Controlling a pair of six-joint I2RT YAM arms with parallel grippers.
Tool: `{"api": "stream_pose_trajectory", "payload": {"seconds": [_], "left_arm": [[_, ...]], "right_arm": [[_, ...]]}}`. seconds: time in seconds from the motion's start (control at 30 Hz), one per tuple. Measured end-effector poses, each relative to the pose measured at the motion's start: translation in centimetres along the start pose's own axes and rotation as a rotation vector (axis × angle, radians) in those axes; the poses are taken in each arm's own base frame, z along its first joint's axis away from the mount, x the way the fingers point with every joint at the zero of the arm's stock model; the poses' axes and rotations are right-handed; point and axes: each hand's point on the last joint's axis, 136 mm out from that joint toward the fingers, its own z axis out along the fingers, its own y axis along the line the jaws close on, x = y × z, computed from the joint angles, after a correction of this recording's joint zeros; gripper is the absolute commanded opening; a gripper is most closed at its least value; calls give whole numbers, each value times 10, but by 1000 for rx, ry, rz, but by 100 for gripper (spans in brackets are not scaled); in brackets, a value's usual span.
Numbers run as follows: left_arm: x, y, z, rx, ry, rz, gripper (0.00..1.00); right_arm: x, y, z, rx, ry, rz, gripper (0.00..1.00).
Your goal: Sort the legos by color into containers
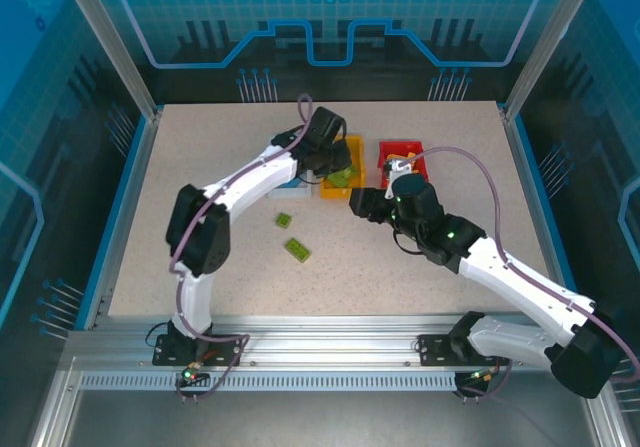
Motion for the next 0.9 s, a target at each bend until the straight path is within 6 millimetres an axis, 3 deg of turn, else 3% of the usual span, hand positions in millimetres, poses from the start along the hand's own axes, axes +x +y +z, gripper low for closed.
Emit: {"api": "stream_pose_trajectory", "payload": {"seconds": [0.13, 0.27, 0.37, 0.53, 0.6, 0.7, 0.77, 0.9], "left_arm": [[-19, -7, 33, 10, -12, 36, 9], [-36, -3, 52, 13, -19, 46, 27], [-44, 3, 57, 8, -17, 48, 40], [-47, 4, 47, 15, -9, 44, 44], [-42, 1, 34, 21, -6, 49, 44], [-39, -8, -6, 48, -26, 55, 44], [-35, -13, -42, 74, -52, 56, 44], [-26, -9, -134, 131, -153, 36, 46]], "right_arm": [[-5, 0, 0, -1, -7, 12, 63], [-5, 0, 0, -3, -6, 24, 63], [-4, 1, 0, -14, 3, 29, 64], [1, 1, 4, -11, 22, 18, 63], [9, 0, 8, 1, 47, -5, 63], [27, 3, 15, 19, 99, -61, 63], [43, 10, 22, 27, 149, -117, 63], [72, 37, 41, 32, 245, -243, 64]]}}
